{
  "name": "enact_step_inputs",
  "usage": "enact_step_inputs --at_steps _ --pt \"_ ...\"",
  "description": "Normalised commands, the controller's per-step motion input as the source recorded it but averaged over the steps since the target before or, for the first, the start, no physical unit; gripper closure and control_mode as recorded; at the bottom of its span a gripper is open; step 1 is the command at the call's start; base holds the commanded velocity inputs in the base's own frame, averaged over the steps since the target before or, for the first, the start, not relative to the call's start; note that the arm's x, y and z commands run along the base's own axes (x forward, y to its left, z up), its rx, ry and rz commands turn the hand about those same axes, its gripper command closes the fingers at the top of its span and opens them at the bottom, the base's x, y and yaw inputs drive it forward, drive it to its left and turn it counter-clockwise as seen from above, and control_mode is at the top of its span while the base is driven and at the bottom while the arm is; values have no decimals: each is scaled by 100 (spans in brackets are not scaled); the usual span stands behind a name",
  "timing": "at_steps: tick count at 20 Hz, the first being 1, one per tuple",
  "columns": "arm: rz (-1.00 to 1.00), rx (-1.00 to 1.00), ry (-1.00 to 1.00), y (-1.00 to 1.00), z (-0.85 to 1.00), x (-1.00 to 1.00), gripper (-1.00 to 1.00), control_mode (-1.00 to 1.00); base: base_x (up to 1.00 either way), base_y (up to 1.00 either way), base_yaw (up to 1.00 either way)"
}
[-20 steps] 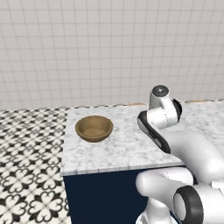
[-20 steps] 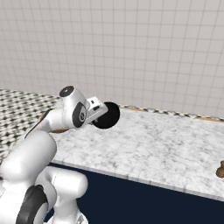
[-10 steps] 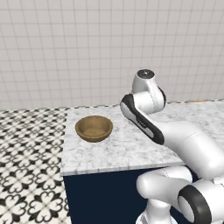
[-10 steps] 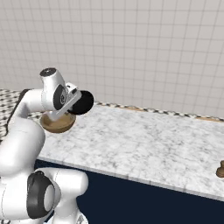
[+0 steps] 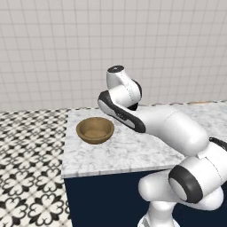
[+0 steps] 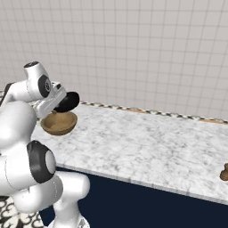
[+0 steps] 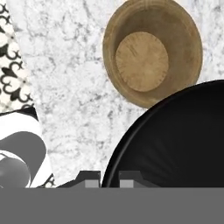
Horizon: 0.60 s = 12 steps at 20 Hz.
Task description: Pick up the bowls on the counter and stack them on top of one another in the open cabinet. Place the smaller bowl on top of the larger bowl.
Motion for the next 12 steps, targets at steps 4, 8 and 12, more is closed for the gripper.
enact_step_inputs --at_steps 4,8,12 --pt "6 0 8 33 -59 34 100 -100 0 0 0" --pt "10 0 2 45 -40 21 100 -100 0 0 0" --pt "10 0 5 46 -54 25 100 -100 0 0 0"
